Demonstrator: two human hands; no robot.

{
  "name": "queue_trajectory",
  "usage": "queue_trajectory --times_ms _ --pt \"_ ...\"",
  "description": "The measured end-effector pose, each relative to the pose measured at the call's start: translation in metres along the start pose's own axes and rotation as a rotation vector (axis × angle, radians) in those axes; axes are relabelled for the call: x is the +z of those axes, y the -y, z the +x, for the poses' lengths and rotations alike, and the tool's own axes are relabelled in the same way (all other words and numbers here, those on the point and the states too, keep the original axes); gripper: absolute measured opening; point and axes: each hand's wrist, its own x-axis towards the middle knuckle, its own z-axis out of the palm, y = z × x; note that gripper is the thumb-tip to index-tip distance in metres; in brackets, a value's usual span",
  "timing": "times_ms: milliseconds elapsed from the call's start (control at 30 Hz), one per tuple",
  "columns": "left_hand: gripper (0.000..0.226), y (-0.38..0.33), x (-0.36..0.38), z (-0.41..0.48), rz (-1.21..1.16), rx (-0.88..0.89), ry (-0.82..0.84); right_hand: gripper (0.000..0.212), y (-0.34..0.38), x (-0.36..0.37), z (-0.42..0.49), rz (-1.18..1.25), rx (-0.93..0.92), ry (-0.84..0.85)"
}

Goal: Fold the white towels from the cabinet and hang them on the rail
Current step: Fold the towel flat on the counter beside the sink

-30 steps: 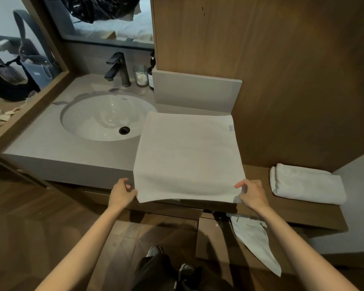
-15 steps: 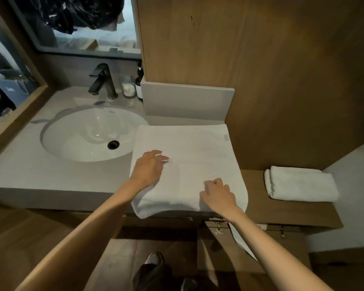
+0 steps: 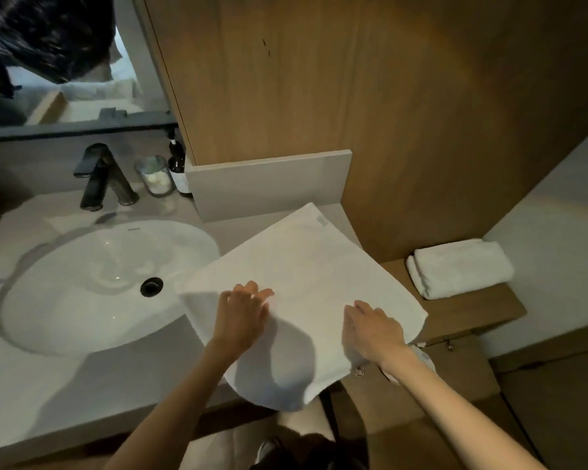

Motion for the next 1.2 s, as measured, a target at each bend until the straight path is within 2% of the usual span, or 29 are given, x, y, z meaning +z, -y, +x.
queue_trajectory --times_ms 200,300,400,500,600,700,767,867,1033,1200 --pt "0.029 -0.015 0.009 -0.038 -0.105 0.165 -0.105 0.031 0.005 -0.032 0.043 0.126 -0.032 -0.032" --pt "0.033 -0.030 0.014 -0.046 -0.153 0.197 -0.046 0.030 0.015 -0.037 0.063 0.115 -0.048 -0.055" --pt "0.022 -0.039 0.004 -0.040 -0.261 0.159 0.032 0.033 0.016 -0.028 0.084 0.204 -0.093 -0.018" --pt "0.019 -0.031 -0.004 -0.030 -0.302 0.037 0.008 0.036 0.009 -0.019 0.087 0.380 -0.189 -0.010" --pt "0.020 -0.007 -0.007 -0.026 -0.364 -0.217 -0.089 0.036 -0.010 -0.011 0.080 0.534 -0.216 -0.144" --pt "0.037 0.018 -0.002 -0.031 -0.339 -0.412 -0.127 0.033 -0.038 -0.004 0.076 0.493 -0.145 -0.300" --pt "0.043 0.026 0.001 -0.034 -0.327 -0.505 -0.123 0.034 -0.052 -0.004 0.079 0.452 -0.064 -0.310" --pt "0.049 0.025 0.003 -0.035 -0.451 -0.634 -0.089 0.036 -0.062 -0.007 0.090 0.430 -0.005 -0.325" --pt "0.049 0.015 -0.002 -0.029 -0.686 -0.778 -0.163 0.040 -0.066 -0.013 0.106 0.592 0.057 -0.317" --pt "0.041 0.014 0.003 -0.005 -0.750 -0.769 -0.177 0.035 -0.085 -0.027 0.118 0.799 0.077 -0.235"
